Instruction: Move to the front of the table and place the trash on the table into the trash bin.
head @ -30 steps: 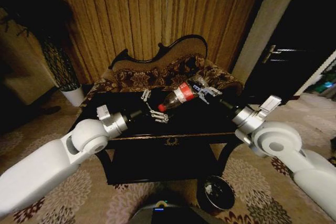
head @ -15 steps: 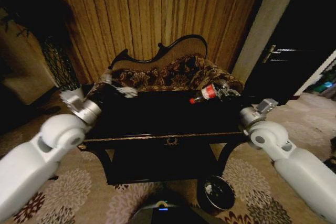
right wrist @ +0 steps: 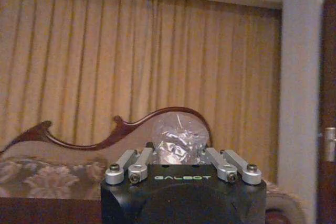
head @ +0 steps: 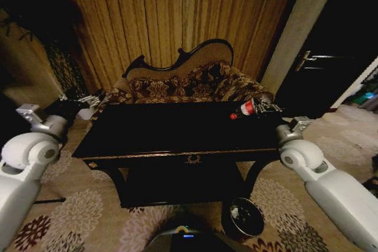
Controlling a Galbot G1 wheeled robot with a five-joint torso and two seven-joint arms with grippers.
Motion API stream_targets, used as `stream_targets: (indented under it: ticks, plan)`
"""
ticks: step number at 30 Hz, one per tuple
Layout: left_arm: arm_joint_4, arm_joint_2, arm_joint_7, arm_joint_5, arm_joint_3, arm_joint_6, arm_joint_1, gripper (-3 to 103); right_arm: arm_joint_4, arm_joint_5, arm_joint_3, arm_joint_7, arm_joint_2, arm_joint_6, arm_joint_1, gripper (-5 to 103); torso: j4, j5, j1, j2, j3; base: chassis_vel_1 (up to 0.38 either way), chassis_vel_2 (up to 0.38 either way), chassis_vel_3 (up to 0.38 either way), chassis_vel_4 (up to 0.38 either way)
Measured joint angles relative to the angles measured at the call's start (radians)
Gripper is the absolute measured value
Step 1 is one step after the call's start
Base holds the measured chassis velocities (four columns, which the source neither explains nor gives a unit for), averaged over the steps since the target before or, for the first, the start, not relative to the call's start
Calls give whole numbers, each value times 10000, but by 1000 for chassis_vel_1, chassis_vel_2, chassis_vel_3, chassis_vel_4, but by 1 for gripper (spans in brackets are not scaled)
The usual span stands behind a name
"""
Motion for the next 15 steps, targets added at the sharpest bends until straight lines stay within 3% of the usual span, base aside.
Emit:
stream_targets:
  ticks: [5, 15]
  plan:
    - [40, -408, 565, 83, -998, 5, 720, 100, 104, -36, 465, 54, 84, -213, -445, 31, 4, 0, 0, 0, 0, 0, 0, 0, 0]
    - [-199, -523, 666, 17, -1896, 425, 1273, 100, 1014, 24, 784, 57, 546, -617, -1425, 31, 1, 1, 0, 0, -1, 0, 0, 0, 0]
